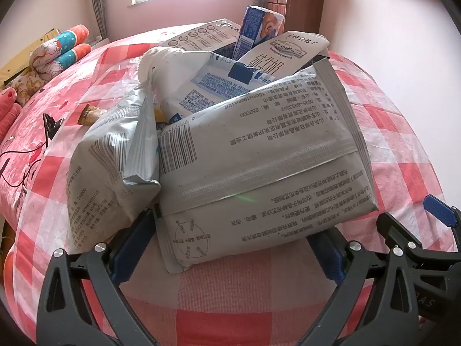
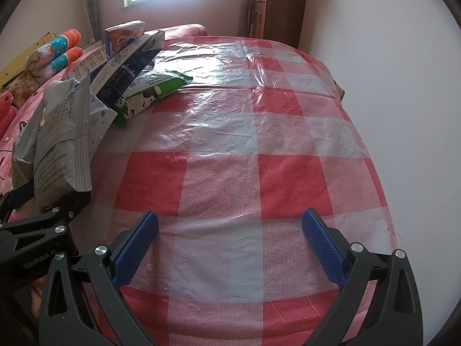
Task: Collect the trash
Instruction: 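Move both tools toward the pile of trash on the checked table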
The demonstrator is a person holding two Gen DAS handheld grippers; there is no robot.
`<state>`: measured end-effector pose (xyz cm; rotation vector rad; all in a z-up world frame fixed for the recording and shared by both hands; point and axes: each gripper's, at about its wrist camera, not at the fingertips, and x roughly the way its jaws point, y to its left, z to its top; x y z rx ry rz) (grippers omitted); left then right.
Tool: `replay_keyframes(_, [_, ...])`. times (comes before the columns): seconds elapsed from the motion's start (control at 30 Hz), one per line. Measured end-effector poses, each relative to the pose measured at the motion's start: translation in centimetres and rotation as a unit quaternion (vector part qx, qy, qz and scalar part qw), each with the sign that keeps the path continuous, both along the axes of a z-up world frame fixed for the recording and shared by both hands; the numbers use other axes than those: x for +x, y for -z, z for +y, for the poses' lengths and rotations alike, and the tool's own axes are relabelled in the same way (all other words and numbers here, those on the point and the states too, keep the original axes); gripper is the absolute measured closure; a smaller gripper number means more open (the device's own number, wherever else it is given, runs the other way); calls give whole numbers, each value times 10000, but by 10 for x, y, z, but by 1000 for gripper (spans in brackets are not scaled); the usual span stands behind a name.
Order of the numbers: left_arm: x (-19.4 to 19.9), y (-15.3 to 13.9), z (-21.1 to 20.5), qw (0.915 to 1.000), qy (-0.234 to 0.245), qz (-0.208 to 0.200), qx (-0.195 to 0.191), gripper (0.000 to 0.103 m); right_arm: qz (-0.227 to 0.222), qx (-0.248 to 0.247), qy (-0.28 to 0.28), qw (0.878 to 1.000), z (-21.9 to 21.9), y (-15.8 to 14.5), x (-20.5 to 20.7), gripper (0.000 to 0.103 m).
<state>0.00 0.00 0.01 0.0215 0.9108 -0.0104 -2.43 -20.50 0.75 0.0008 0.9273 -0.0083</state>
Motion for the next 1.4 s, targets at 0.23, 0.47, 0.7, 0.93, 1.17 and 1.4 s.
replay_keyframes(0.23, [-3,-1,3,9999,105,64,-13,4,36,-1,58,10000,1,-2,-2,5])
replay_keyframes(0.47, [-16,-8,9,9998,198,25,-69,4,-29,188,40,9998,1,-1,-16,5])
replay_keyframes(0.7, [-45,-37,20,9984,316,-459,28,4,-402,256,-65,9988,9,-27,-43,5])
replay_keyframes(0.93, [-74,-69,28,9952,335,-923,40,4,-905,153,-147,9957,15,-64,-60,5])
replay_keyframes(1.17, [-97,-94,45,9906,203,-1354,42,4,-1281,44,-206,9915,24,-93,-80,5])
replay_keyframes(1.4, [-116,-111,60,9861,162,-1655,-4,4,-1552,-19,-216,9876,29,-113,-97,5])
